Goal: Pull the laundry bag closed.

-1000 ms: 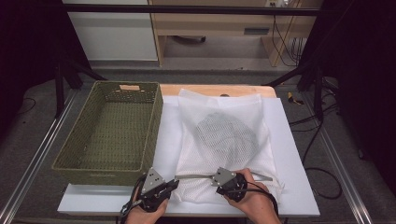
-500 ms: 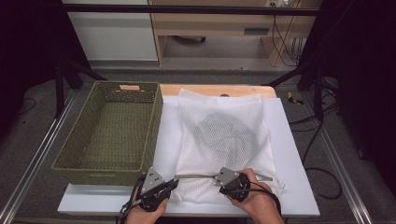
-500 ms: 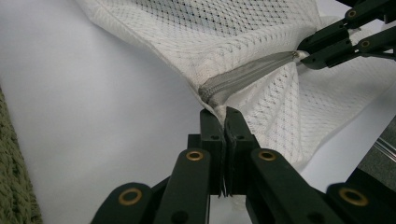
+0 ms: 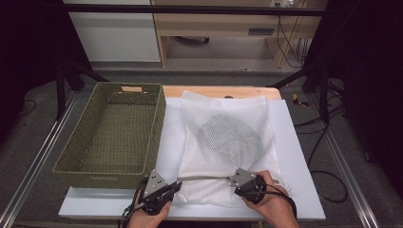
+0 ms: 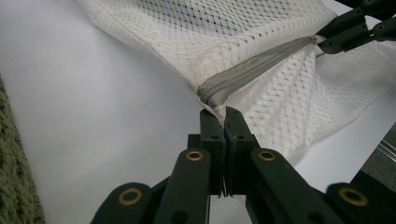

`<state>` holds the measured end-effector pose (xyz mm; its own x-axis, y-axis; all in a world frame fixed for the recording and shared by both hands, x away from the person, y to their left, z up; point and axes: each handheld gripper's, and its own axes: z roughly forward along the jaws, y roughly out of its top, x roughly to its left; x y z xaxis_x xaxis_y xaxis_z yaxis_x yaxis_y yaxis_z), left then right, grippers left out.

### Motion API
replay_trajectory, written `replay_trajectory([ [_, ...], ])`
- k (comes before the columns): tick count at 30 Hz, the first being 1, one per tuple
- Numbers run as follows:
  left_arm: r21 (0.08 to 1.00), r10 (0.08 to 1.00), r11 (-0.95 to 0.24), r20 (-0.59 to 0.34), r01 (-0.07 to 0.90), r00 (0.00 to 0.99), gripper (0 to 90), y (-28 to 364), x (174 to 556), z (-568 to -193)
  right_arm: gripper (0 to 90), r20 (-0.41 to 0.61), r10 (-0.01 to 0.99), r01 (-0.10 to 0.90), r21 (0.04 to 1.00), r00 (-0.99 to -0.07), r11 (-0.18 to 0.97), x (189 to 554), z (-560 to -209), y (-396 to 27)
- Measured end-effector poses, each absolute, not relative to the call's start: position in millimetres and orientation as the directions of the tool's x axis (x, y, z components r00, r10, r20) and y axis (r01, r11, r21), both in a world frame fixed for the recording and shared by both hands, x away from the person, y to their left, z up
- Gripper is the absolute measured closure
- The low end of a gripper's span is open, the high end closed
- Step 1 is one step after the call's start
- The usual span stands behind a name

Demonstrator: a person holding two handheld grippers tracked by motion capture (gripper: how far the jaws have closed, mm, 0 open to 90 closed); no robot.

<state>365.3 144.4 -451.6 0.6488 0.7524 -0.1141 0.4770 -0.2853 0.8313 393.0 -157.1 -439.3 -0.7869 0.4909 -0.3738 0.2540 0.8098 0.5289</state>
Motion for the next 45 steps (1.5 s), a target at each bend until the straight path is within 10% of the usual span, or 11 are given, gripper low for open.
replay_trajectory([
  [45,0.83,0.757,-0.317,-0.071,0.459,0.65,88.8,139,364,-454,81.9,-0.353,0.557,0.326,0.536,-0.752,0.779,390,-441,-198],
])
